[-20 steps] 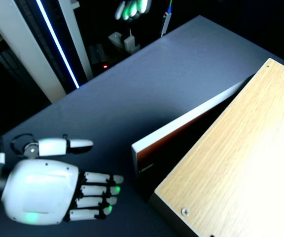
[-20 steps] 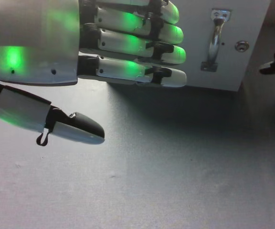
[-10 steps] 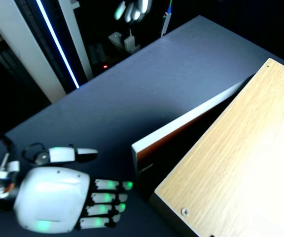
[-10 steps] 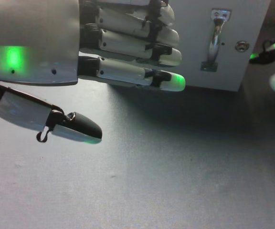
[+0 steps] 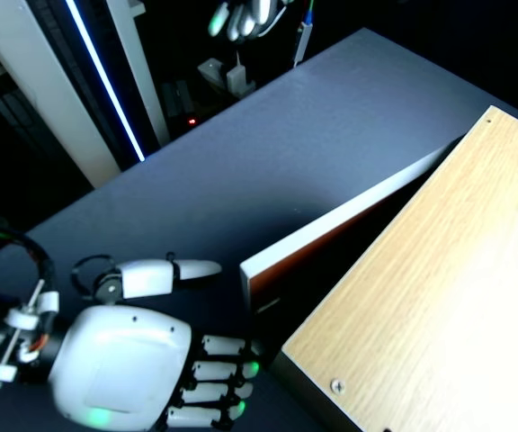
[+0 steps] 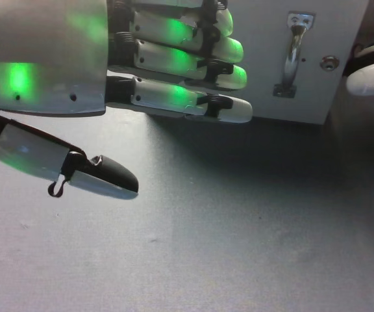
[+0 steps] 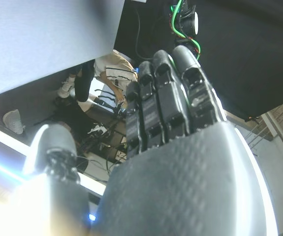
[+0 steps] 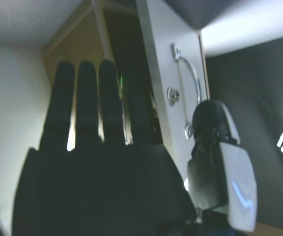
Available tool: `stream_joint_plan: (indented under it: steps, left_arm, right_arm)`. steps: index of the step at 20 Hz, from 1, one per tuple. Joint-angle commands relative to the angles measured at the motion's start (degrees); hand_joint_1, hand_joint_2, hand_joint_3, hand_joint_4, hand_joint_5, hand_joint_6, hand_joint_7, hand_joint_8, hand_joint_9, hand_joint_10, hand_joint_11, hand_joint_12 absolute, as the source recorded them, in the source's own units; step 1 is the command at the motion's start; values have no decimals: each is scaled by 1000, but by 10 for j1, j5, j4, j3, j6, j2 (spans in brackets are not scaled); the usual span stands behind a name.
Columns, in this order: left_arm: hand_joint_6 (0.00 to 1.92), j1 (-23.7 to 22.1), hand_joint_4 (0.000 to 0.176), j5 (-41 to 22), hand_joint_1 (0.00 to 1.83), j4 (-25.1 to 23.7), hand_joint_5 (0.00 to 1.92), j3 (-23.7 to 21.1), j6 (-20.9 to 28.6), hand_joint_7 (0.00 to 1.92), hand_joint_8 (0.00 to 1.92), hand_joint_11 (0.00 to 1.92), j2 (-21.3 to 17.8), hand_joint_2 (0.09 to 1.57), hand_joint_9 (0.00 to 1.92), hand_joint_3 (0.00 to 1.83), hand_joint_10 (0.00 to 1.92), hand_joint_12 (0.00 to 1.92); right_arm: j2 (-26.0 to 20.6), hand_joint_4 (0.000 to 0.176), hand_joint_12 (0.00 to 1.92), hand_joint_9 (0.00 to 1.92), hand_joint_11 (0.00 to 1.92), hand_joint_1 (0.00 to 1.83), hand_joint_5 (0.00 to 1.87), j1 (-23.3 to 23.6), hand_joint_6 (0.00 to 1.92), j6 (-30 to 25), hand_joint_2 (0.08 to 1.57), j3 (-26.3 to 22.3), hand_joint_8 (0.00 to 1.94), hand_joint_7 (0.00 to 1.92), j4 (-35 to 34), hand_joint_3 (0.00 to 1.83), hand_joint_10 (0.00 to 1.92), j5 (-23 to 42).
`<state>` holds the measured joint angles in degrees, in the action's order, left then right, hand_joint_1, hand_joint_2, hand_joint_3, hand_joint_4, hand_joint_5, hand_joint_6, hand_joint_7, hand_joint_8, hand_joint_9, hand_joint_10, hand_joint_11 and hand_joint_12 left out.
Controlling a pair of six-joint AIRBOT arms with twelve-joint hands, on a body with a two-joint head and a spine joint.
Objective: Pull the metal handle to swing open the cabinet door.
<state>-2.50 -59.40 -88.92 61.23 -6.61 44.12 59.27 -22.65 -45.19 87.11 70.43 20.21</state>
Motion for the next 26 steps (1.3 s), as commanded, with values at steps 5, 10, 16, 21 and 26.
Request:
stream_joint_plan:
  steps: [5, 10, 16, 21, 26]
  left_arm:
    - [2, -3, 11, -11, 0, 56, 281, -2, -3, 344, 2, 0, -4, 1249, 322, 1, 7, 765]
    - [6, -3, 0, -11, 54, 56, 307, -2, -3, 340, 3, 0, -4, 1295, 309, 7, 0, 655]
    - [0, -3, 0, -11, 1, 56, 240, -2, -3, 295, 1, 0, -4, 1351, 278, 15, 2, 722]
    - [7, -3, 0, -11, 0, 56, 319, -2, -3, 352, 6, 0, -4, 1568, 340, 78, 7, 819]
    - [4, -3, 0, -11, 0, 56, 329, -2, -3, 367, 4, 0, -4, 1571, 343, 122, 2, 816]
  right_arm:
    - [-7, 46, 390, 206, 0, 0, 249, 6, 1, -39, 1171, -14, 1, 256, -52, 0, 2, 14]
    - [-7, 0, 575, 228, 0, 0, 238, 6, 0, -47, 1200, -20, 1, 264, -56, 6, 2, 14]
    - [-13, 0, 606, 250, 0, 0, 271, 4, 6, -62, 1219, -27, 4, 276, -71, 5, 6, 51]
    - [-18, 0, 661, 257, 0, 0, 283, 3, 3, -62, 1324, -28, 3, 292, -70, 31, 2, 61]
    - [-18, 0, 691, 286, 0, 0, 295, 2, 1, -62, 1545, -24, 2, 307, -70, 30, 4, 108]
